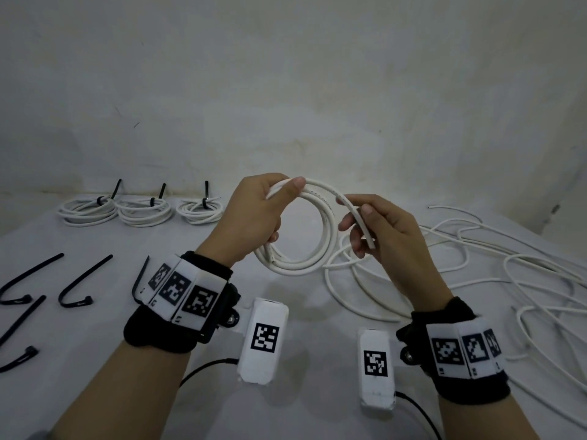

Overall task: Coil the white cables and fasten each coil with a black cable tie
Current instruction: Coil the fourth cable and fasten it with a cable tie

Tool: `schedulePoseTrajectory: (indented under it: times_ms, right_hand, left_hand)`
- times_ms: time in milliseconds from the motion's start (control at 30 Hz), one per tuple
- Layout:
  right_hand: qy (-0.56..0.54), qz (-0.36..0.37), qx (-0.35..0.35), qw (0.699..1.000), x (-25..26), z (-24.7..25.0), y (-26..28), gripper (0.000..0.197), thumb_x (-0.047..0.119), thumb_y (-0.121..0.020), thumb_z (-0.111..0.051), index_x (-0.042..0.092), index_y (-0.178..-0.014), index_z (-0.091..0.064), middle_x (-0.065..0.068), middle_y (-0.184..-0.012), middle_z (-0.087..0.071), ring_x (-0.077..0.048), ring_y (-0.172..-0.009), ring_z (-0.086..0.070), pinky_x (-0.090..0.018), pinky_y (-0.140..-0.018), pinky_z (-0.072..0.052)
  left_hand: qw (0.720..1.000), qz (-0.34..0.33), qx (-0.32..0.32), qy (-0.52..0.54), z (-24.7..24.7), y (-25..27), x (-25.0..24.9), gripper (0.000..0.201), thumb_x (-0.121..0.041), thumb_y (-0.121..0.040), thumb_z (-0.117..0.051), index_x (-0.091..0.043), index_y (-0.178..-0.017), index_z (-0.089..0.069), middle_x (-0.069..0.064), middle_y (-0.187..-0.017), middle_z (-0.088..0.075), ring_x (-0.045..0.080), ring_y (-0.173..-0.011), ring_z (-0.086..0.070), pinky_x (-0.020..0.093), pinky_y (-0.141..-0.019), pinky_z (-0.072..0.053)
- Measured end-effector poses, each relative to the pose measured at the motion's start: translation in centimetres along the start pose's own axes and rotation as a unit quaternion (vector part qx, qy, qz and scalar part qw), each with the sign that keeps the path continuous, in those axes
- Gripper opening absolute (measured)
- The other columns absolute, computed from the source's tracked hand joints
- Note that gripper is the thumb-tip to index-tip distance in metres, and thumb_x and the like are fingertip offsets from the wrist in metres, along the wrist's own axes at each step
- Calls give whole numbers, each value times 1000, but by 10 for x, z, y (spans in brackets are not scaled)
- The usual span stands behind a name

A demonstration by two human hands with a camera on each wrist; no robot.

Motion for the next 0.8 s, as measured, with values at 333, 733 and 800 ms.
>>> schedulePoseTrajectory:
  times_ms: [333, 733, 800]
  right_hand:
    - [196, 23, -34, 980, 0, 1, 0, 9, 9, -88, -63, 16, -86, -69, 8, -74, -68, -8, -66, -62, -23, -64, -51]
    - [-207, -169, -3, 964, -18, -26, 5, 18, -1, -94, -45, 1, -87, -62, -3, -60, -64, -11, -52, -61, -23, -58, -56]
    - [-217, -164, 8, 962, -18, -28, 5, 20, -3, -94, -44, 5, -98, -62, -7, -64, -62, -15, -56, -61, -30, -70, -57]
  left_hand:
    - [999, 30, 38, 24, -12, 2, 4, 39, -32, -96, -50, -25, -59, -61, 0, -57, -31, 8, -39, -29, 20, -39, -34]
    - [998, 33, 41, 40, -13, 4, 1, 31, -31, -96, -49, -18, -71, -59, 1, -58, -30, 8, -40, -28, 19, -39, -34]
    - [998, 33, 32, 50, -11, 4, 1, 30, -30, -96, -49, -18, -73, -62, -4, -53, -32, 8, -40, -29, 19, -39, -34]
Point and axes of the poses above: each hand's wrist, its own y-axis away from the middle knuckle, its own z-axis out of the back of the hand, x = y × z, the point moved 7 cm from there along -y, towards the middle knuckle
